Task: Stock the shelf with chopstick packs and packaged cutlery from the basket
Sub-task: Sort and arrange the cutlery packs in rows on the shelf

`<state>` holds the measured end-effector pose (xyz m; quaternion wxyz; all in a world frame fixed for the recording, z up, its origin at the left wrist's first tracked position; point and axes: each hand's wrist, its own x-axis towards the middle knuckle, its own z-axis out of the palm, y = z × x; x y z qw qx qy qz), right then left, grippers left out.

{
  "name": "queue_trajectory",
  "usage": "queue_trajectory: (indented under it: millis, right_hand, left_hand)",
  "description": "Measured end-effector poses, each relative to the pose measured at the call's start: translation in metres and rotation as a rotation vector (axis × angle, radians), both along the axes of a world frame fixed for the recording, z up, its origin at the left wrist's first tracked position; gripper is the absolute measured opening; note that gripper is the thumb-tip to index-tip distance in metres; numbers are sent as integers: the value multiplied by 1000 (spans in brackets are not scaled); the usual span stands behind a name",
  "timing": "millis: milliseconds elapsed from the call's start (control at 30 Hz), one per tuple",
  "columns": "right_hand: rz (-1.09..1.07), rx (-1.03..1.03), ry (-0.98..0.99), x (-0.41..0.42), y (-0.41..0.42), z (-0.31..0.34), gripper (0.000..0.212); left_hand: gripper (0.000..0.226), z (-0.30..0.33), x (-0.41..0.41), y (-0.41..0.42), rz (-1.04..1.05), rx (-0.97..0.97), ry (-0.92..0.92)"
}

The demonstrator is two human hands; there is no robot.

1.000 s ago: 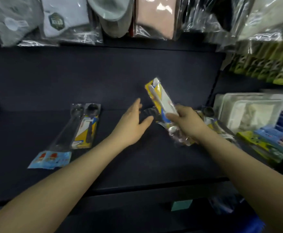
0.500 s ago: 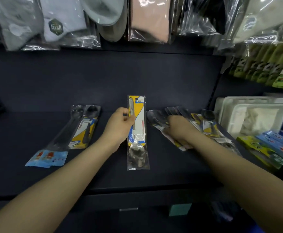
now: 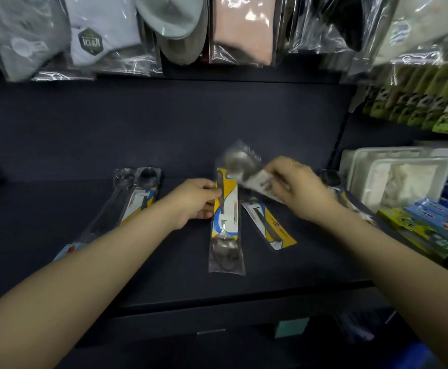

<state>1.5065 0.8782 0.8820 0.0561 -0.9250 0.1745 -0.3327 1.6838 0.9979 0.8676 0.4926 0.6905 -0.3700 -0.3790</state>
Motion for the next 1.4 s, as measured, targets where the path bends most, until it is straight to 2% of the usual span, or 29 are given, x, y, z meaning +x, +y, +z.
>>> queue_trajectory:
  millis: [100,167,233,300,400,433,467,533,633,700,767,800,833,900,933,967,1033,1100,1133,1167,1200,1267,1300,1333,1400]
  right_hand:
    - [179,-293,71,-11,15,-18,14]
    - [184,-468,103,-11,23,-27,10]
    - [151,-604,182,-5,28,-31,18]
    - [166,-665,238,3,31,-34,32]
    - [196,-671,247,8,36,-36,16]
    - [178,-643,261,7,35,-37,18]
    - [165,-591,277,6,34,-36,26]
    - [186,-355,269,4,31,-37,40]
    - [169,143,-65,9,34,-31,39]
    - [69,453,-216,17,40,-17,48]
    - [9,757,-212,23,41,-3,61]
    - [13,871,-198,24,37,4,59]
    - [30,953,-174,24,34,9,46]
    - [8,1034,-98,20,29,14,6]
    - [-27,1053,-110,17,23,12,6]
    - [-61,1100,-180,14,18,10,11]
    - [-126,1274,-458,8,6,6,15]
    - [-158,1469,-754,0,-1,2,16]
    - [-157,1566,-884,-4,-2,-1,15]
    - [-151,1653,-993,-7,-1,-3,14]
    - [-149,1723,-1077,-8,1,-5,14]
    - [-135,1816,-1166,-6,10,-6,14]
    - [-120,1849,-1185,-2,15,-7,16]
    - [-113,1874,-1186,2,20,-8,17]
    - [-99,1921,-1125,10,31,-10,19]
  left_hand:
    - [11,2,6,-2,-78,34,88]
    - [12,2,4,-1,-115,53,95]
    - [16,-1,-2,-1,-167,57,94]
    - [21,-3,-8,-1,-208,23,133]
    - [23,-6,-10,2,-218,-48,201]
    - [20,-7,-9,3,-204,-57,179]
    - [18,-8,-8,4,-180,-63,143]
    - [15,-8,-6,6,-116,-78,69]
    - [4,-4,-3,8,-66,-129,-8]
    - [6,3,-4,10,-137,-175,-109]
    - [16,8,-9,11,-267,-225,-217]
    - [19,10,-12,12,-316,-235,-260]
    - [20,11,-15,12,-336,-235,-293]
    - [19,13,-20,11,-335,-225,-354]
    - [21,12,-22,10,-317,-219,-408]
    - [27,13,-24,9,-280,-215,-499]
    - [40,20,-27,9,-106,-284,-734]
    - [43,28,-28,17,140,-492,-833]
    - [48,28,-28,21,260,-587,-780]
    - [58,27,-29,24,336,-632,-647]
    - [69,25,-31,24,346,-604,-438]
    - [83,21,-42,21,196,-405,61]
    - [74,19,-46,18,106,-323,223]
    - [53,16,-49,13,29,-287,292]
    - [11,13,-51,4,18,-333,290]
